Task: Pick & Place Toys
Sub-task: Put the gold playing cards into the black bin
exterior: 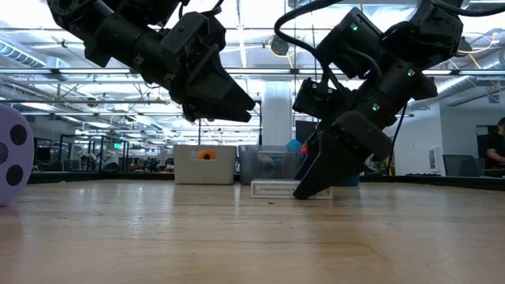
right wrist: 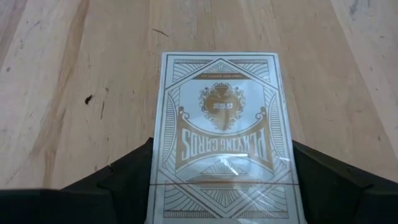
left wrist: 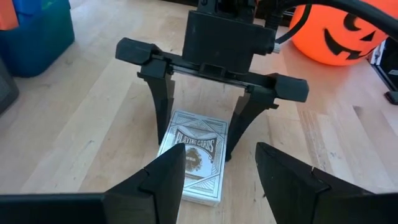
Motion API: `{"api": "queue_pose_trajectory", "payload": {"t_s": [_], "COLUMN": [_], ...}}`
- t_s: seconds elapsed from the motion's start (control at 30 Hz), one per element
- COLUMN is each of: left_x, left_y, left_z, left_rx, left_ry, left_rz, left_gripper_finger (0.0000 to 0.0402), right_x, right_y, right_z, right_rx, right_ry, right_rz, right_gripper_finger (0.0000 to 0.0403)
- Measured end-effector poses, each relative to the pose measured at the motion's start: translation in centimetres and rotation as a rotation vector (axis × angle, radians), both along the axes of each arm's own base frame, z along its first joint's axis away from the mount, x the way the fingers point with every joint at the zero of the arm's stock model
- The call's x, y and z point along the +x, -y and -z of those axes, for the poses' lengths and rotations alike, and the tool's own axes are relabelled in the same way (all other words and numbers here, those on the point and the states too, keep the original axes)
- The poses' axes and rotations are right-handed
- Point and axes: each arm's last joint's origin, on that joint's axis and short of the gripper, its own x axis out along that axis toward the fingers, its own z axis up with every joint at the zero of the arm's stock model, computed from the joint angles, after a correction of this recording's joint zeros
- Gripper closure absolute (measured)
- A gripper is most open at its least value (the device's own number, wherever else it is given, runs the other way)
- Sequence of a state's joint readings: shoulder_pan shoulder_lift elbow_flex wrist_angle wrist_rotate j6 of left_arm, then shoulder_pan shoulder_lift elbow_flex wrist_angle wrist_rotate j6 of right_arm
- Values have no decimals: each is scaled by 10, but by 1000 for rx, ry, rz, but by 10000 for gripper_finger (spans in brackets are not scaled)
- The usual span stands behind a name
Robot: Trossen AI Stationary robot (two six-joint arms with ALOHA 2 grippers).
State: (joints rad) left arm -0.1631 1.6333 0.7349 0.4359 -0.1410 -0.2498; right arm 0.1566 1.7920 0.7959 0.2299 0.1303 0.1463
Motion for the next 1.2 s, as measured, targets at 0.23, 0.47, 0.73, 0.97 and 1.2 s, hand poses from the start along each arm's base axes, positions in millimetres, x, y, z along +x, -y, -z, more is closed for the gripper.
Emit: {"api": "queue_pose_trajectory", "payload": {"t_s": [0.23,0.47,0.73,0.97,1.2], "left_x": [0,0,1,1,1], "left_y": [0,0,0,0,-2], "left_z": [0,-1,-1,-2,-2], "left_rx": [0,-1,-3,-18,-98], "left_ry": [1,5,10,16,22], "left_rz": [0,0,0,-7,-101], "left_gripper_finger": [197,197,197,197,192], "right_x": [-3,-14,-24,-29,-33], "right_y": [-1,-6,-21,-27,-32], "right_z": [-9,-35,-56,-65,-67], "right_rx": [-6,-63,-204,-334,-514], "right_ry": [14,36,98,124,124], "right_rz": [-26,-21,-12,21,49], "right_gripper_finger": [98,101,101,101,101]}}
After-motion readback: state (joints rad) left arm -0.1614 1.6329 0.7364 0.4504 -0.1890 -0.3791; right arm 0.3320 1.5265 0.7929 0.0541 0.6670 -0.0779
